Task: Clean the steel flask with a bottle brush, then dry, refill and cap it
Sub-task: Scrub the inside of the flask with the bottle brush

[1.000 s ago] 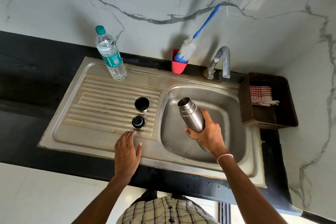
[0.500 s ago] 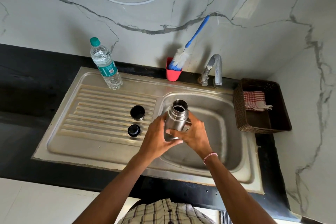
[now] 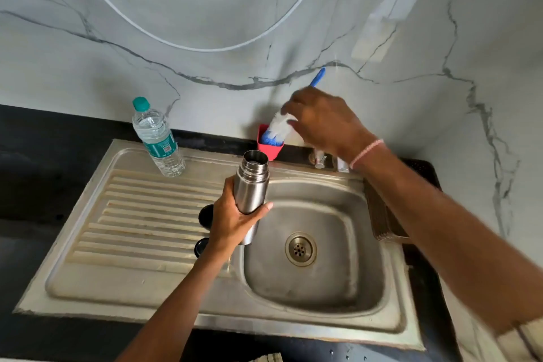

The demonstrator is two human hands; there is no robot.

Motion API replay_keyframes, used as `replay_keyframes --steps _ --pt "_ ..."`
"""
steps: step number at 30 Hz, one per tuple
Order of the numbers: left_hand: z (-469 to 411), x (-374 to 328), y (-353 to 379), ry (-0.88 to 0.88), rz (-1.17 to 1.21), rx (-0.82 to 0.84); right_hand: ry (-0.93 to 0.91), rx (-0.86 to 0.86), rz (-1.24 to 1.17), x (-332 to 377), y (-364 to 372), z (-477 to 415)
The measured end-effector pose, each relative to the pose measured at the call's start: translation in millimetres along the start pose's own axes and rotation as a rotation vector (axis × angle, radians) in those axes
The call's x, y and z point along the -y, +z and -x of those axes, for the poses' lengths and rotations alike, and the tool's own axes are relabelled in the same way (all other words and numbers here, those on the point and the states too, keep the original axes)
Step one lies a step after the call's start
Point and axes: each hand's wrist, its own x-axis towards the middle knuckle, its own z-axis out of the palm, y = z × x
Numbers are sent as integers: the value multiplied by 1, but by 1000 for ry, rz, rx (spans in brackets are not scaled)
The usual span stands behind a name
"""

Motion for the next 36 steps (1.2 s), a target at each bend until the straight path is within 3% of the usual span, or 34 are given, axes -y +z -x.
replay_keyframes --steps 4,10,12,19,26,31,36 --pt "-15 -5 1 -11 50 -12 -155 95 364 -16 -7 -58" --pt "-28 4 6 -80 88 -69 26 524 498 -15 2 -96" --pt "-29 9 7 -88 94 -71 55 593 517 -15 12 -101" --pt "-34 14 6 -111 93 -85 -14 526 523 -28 27 -106" --pt "-36 11 6 -107 100 -76 -3 374 541 -51 -18 -119" --pt "-35 9 7 -111 108 -67 36 404 545 -54 -42 -119" --pt "-33 10 7 -111 106 -67 68 403 503 -41 -21 -115"
